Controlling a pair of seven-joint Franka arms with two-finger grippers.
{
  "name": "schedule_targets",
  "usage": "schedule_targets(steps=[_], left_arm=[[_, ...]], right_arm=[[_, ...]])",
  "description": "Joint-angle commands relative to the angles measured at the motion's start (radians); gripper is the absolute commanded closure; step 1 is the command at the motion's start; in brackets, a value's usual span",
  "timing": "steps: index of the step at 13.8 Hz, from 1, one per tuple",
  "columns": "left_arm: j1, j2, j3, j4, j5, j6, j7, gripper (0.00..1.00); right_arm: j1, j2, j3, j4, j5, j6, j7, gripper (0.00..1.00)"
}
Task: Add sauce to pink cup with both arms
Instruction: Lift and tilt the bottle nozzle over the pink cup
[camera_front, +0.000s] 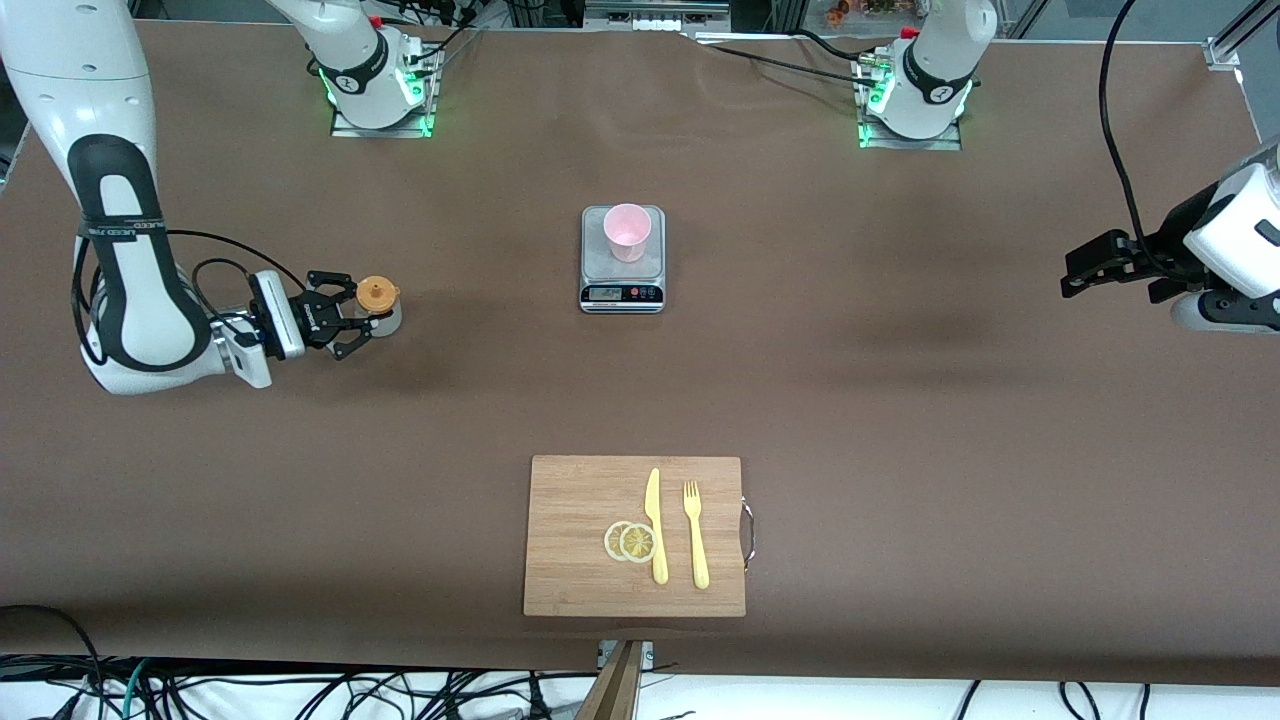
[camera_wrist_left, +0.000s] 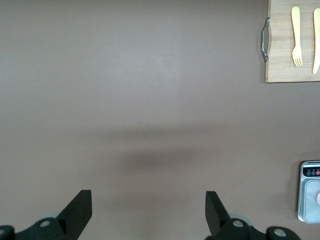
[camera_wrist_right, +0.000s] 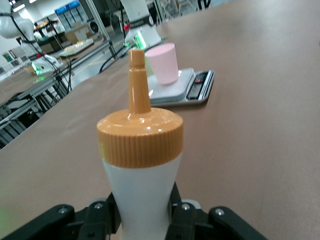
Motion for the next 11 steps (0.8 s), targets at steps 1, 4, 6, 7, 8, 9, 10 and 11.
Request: schedule_targets(steps=[1,4,6,7,8,9,10,11], left_arm=[[-0.002,0.007,0.006,0.022,-0.026,-0.019,0.019,0.0],[-0.002,0.007,0.006,0.022,-0.026,-0.019,0.019,0.0],[-0.002,0.007,0.006,0.022,-0.026,-0.019,0.019,0.0],[-0.002,0.007,0.006,0.022,-0.026,-0.019,0.019,0.0],[-0.002,0.007,0.006,0.022,-0.026,-0.019,0.019,0.0],[-0.002,0.007,0.006,0.022,-0.026,-0.019,0.019,0.0],[-0.002,0.007,0.006,0.022,-0.026,-0.019,0.019,0.0],[-0.002,0.007,0.006,0.022,-0.026,-0.019,0.019,0.0]], right_arm=[[0.058,-0.103,-0.005,-0.02,-0.083,0.047,0.125,0.89],[0.127,-0.163,-0.005,-0.005,-0.151,0.06,0.249,0.89],[0.175,-0.198,-0.002,0.0,-0.218,0.087,0.316,0.89],[0.195,-0.206,-0.001,0.005,-0.241,0.09,0.339,0.89],[0.227,-0.208,0.001,0.017,-0.272,0.099,0.363,0.89],[0.256,-0.208,0.002,0.025,-0.309,0.104,0.392,0.89],[0.267,-0.208,0.02,0.032,-0.326,0.11,0.424,0.89],[0.272,-0.209,0.045,0.04,-0.353,0.116,0.458,0.89]])
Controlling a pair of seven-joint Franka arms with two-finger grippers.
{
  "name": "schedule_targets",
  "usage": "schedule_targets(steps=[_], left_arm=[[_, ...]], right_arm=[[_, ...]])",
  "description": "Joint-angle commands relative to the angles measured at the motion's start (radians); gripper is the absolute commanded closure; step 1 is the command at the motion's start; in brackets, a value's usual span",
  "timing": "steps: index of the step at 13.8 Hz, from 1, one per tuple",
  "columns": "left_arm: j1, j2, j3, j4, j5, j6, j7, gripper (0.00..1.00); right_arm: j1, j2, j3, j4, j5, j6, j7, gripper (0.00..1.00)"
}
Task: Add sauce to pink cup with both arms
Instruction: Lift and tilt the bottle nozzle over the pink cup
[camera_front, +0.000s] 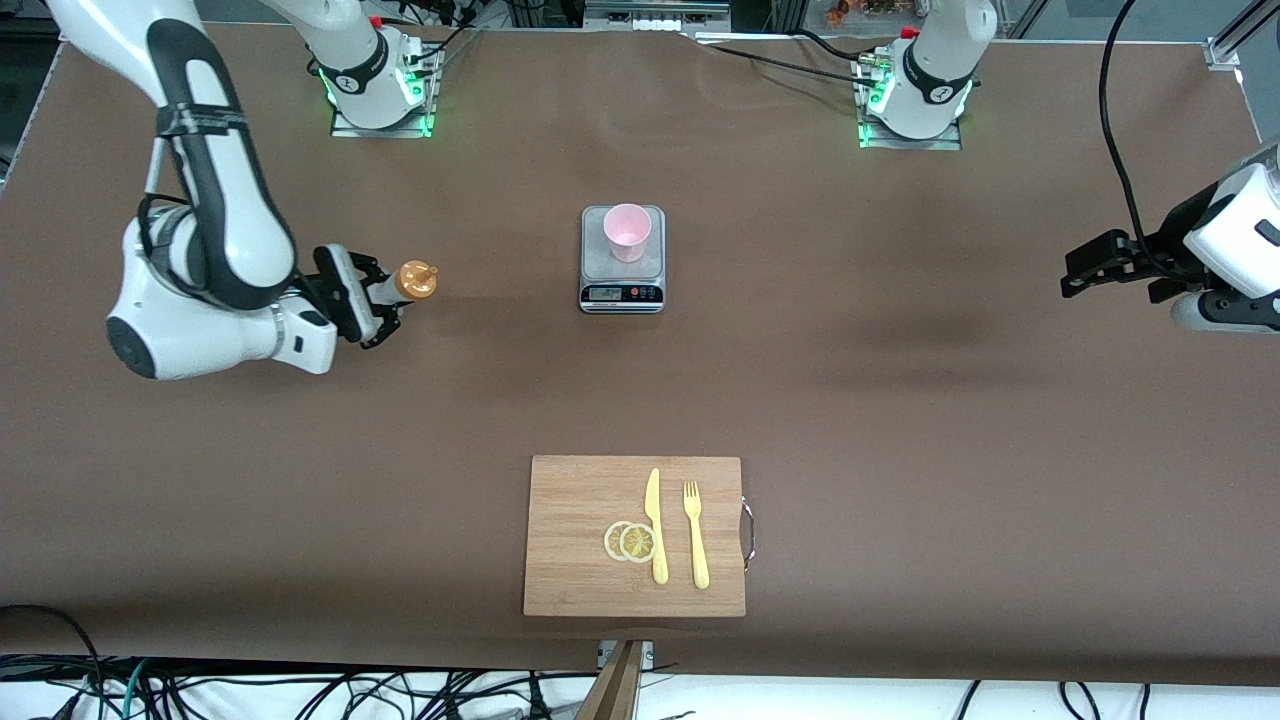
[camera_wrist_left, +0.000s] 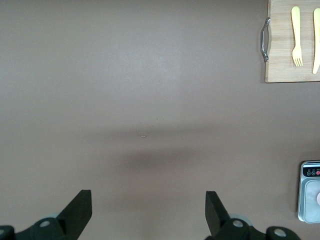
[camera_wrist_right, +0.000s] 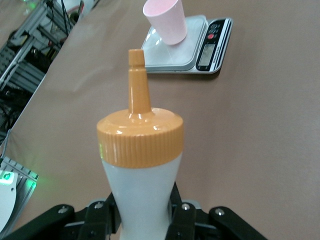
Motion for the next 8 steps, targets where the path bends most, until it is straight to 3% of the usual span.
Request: schedule_targets(steps=[1,8], left_arm=[[-0.002,0.007,0.006,0.022,-0.026,-0.019,0.019,0.0],[-0.002,0.007,0.006,0.022,-0.026,-0.019,0.019,0.0]], right_arm=[[0.02,-0.015,0.056,0.026,-0.097,0.009,0.1,0.89],[0.086,-0.024,0.188,0.074,-0.261,0.02,0.365,0.89]])
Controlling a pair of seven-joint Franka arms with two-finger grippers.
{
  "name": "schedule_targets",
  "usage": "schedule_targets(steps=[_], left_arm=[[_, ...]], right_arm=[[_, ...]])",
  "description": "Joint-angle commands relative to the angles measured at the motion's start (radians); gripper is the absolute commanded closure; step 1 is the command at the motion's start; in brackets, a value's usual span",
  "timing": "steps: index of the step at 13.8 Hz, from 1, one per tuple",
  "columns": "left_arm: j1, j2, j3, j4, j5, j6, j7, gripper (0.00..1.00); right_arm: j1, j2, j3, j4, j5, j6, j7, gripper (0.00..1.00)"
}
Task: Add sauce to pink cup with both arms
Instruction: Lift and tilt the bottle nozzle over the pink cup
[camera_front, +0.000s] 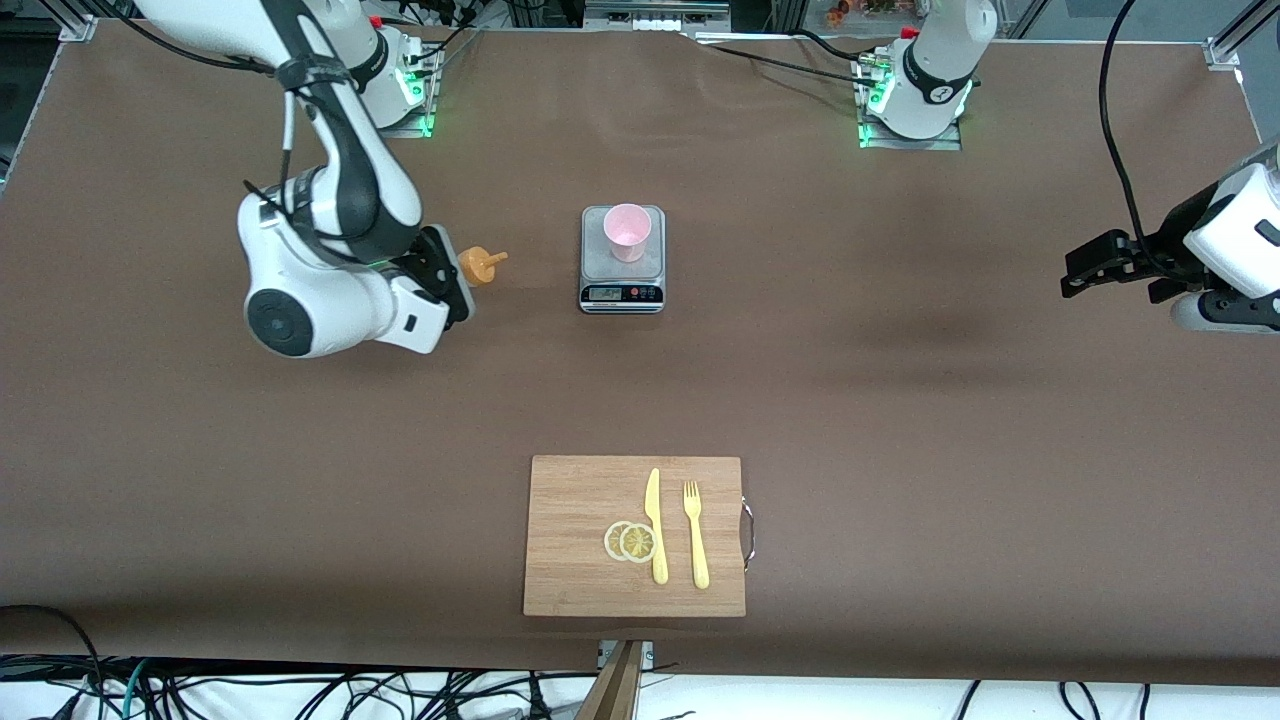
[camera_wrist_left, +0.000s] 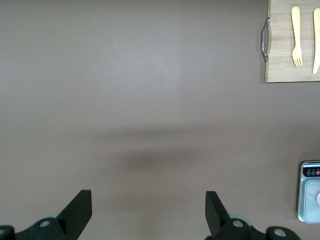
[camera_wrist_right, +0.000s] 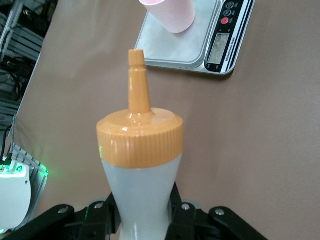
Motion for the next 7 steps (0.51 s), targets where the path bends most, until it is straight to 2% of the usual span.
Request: schedule_targets(steps=[1,4,7], left_arm=[[-0.002,0.007,0.006,0.022,-0.026,-0.019,0.019,0.0],[-0.002,0.007,0.006,0.022,-0.026,-0.019,0.019,0.0],[-0.002,0.007,0.006,0.022,-0.026,-0.019,0.019,0.0]], right_arm=[[0.028,-0.021,0.035,0.017,-0.072,-0.009,0.113,0.89],[0.082,-0.013,0.041,0.038,-0.112,-0.009,0.222,0.89],[0.119,-0.007,0.08,0.046,-0.156,-0.007,0.329,0.89]])
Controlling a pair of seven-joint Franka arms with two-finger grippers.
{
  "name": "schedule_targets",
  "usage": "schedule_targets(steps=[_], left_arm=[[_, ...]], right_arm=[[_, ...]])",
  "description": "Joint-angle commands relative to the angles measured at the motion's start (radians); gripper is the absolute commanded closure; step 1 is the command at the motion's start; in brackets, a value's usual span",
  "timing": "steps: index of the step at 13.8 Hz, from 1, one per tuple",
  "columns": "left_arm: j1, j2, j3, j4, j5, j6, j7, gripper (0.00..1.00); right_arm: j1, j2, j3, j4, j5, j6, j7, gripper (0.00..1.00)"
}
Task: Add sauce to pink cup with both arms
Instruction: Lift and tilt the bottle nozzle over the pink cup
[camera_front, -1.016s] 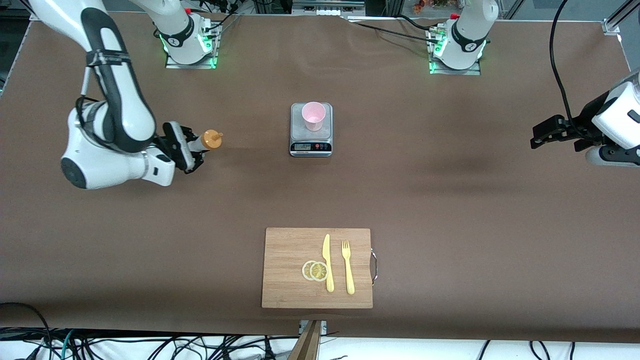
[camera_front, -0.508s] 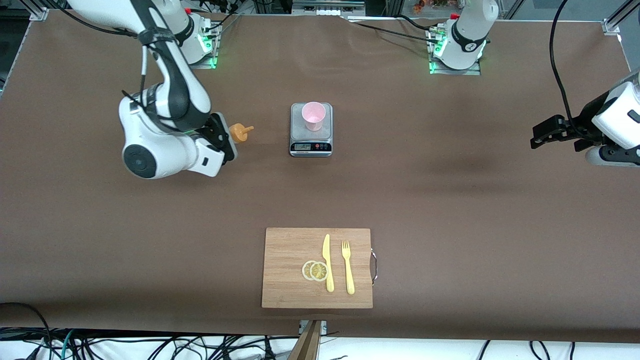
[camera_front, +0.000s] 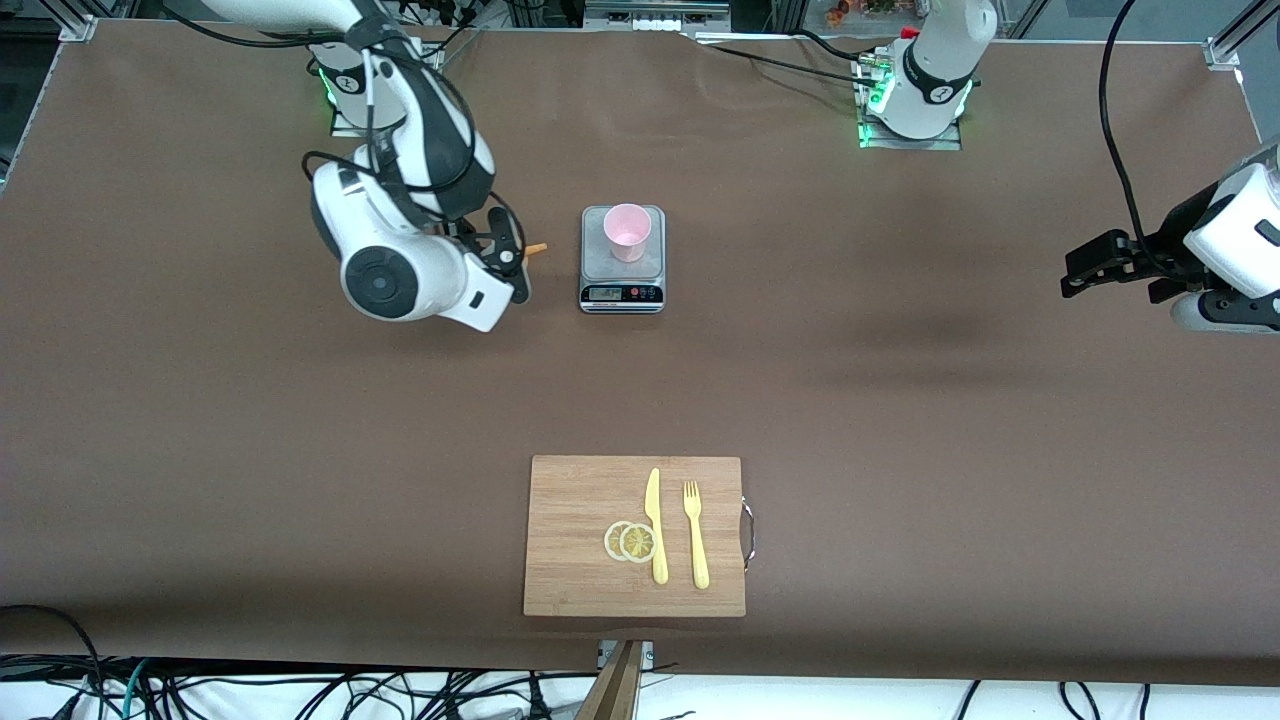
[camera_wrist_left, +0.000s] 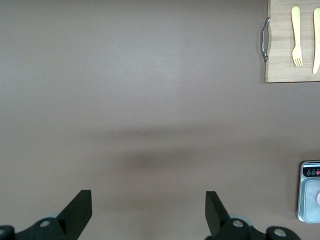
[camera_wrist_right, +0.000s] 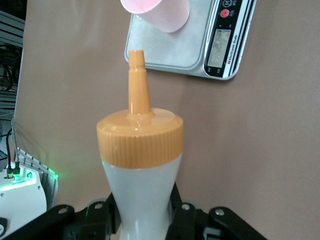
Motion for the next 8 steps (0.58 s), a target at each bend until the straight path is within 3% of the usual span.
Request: schedule_targets(steps=[1,8], left_arm=[[-0.002,0.007,0.006,0.022,-0.026,-0.019,0.019,0.0],[-0.002,0.009,0.006,0.022,-0.026,-0.019,0.019,0.0]], right_arm=[[0.04,-0.001,0.027,0.022,-0.054,-0.011,0.103,0.89],[0.144,0.025,0.04,0.042,-0.151,-0.011,0.252,0.89]])
